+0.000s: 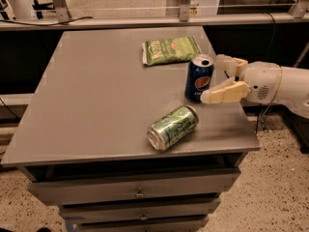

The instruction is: Move pepsi can near green can

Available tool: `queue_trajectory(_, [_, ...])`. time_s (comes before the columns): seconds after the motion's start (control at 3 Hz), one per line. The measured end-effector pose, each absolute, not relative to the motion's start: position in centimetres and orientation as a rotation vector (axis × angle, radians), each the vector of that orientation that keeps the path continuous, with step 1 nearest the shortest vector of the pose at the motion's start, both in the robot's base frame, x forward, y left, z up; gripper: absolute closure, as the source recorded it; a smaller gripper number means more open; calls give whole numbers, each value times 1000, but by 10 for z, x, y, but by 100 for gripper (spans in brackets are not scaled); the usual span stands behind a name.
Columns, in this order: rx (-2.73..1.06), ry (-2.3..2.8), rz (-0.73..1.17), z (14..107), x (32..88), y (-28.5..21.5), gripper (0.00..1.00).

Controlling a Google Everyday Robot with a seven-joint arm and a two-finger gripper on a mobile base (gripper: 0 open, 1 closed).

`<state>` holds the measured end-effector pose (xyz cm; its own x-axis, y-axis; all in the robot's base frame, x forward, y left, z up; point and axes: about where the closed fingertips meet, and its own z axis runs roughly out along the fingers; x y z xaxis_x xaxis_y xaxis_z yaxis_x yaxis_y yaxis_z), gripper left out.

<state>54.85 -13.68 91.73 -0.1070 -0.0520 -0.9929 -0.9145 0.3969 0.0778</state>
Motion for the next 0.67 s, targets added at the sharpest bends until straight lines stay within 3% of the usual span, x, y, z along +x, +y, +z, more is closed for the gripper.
queue_trajectory(0.67, [-881,1513,783,914,538,-210,0])
